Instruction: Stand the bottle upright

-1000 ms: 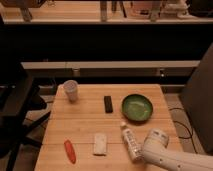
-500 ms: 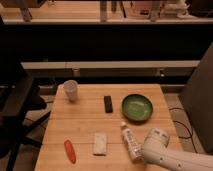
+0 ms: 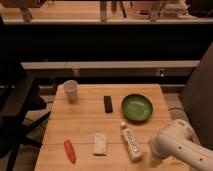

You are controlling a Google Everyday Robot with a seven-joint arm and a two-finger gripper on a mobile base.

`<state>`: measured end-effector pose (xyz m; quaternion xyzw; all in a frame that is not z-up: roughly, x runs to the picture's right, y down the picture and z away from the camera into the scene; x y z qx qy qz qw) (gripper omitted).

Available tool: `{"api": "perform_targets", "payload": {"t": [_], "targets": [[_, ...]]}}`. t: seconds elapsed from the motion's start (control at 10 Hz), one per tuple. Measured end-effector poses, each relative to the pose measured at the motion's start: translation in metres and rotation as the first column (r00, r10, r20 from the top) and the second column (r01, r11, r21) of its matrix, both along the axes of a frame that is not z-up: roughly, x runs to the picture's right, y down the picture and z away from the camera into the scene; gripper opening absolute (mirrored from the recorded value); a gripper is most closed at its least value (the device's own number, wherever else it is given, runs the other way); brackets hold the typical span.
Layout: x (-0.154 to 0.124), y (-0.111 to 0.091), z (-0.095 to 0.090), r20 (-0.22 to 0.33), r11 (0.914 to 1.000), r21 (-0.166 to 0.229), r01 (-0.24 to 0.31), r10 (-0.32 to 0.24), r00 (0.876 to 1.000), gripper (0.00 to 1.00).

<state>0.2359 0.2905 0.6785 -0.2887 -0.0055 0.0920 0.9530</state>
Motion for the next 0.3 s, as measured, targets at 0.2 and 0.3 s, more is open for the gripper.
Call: {"api": "perform_targets", "payload": {"t": [0.2, 0.3], "targets": [[0.005, -0.017, -0.019, 0.008, 0.9989, 0.009, -0.046, 0.046, 0.999, 0.80], [0.003, -0.027, -0.025, 0.019, 0.9971, 0.017, -0.074, 0.074, 0.997, 0.80]]}}
